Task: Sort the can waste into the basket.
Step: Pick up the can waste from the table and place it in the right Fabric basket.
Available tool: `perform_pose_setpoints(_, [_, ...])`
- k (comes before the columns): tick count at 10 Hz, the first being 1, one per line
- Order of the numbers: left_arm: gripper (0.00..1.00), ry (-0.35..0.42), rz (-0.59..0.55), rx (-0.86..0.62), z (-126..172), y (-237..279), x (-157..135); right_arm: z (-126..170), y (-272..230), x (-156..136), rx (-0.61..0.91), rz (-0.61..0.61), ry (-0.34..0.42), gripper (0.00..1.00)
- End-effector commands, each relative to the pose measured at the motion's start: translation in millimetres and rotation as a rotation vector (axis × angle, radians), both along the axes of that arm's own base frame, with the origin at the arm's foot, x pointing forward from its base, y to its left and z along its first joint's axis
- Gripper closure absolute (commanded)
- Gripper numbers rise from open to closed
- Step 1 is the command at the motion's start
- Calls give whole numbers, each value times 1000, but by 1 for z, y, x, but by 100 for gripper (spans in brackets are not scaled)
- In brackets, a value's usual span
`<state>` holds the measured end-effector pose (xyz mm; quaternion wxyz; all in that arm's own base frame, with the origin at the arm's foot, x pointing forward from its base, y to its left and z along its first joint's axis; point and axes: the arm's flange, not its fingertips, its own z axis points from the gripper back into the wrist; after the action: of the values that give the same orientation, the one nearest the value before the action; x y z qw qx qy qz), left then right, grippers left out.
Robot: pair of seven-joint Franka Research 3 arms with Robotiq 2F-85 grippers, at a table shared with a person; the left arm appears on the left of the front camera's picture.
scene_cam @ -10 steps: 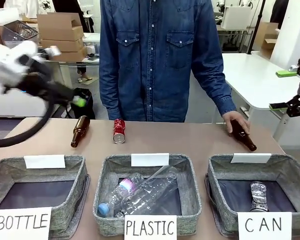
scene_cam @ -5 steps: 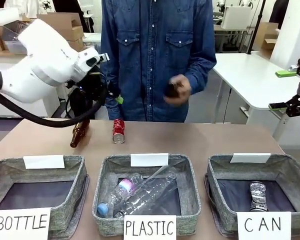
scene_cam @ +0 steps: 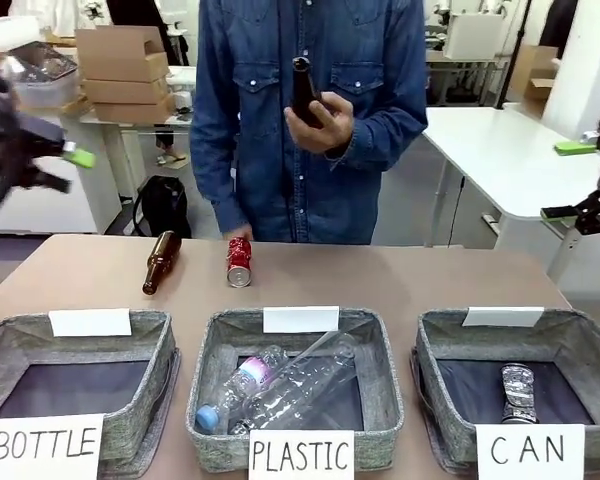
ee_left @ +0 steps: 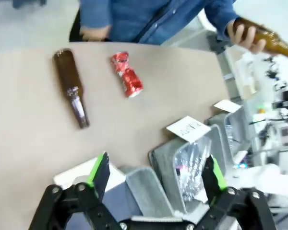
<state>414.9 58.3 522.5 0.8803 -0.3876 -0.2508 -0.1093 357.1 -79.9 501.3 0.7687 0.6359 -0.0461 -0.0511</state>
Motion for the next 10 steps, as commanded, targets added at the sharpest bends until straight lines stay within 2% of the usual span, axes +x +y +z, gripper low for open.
perform_pose_setpoints(1, [0,14,-30,-49,-14,6,-2,2,-3,-1,-7,16,-16,0])
perform_pose_setpoints(2, [0,104,-27,-37,-20,-9,10,2,-3,-1,-7,16,-16,0])
perform_pose_setpoints(3, [0,15,9,-40,-8,21,-14,2,-3,-1,-7,16,-16,0])
perform_pose_setpoints(4, [0,46,-1,-52,-17,19,-13,2,-3,-1,-7,16,-16,0])
perform_pose_setpoints(5, [0,81,-170,-11,-31,-34,7,2,-3,-1,-7,16,-16,0])
perform_pose_setpoints(6, [0,91,-259,1,-37,-73,18,2,-3,-1,-7,16,-16,0])
perform_pose_setpoints(7, [0,87,-307,4,-36,-89,22,2,-3,-1,-7,16,-16,0])
perform_pose_setpoints(8, [0,81,-276,-9,-28,-70,25,2,-3,-1,-7,16,-16,0])
perform_pose_setpoints(10, [0,89,-81,-59,-12,34,12,2,-3,-1,-7,16,-16,0])
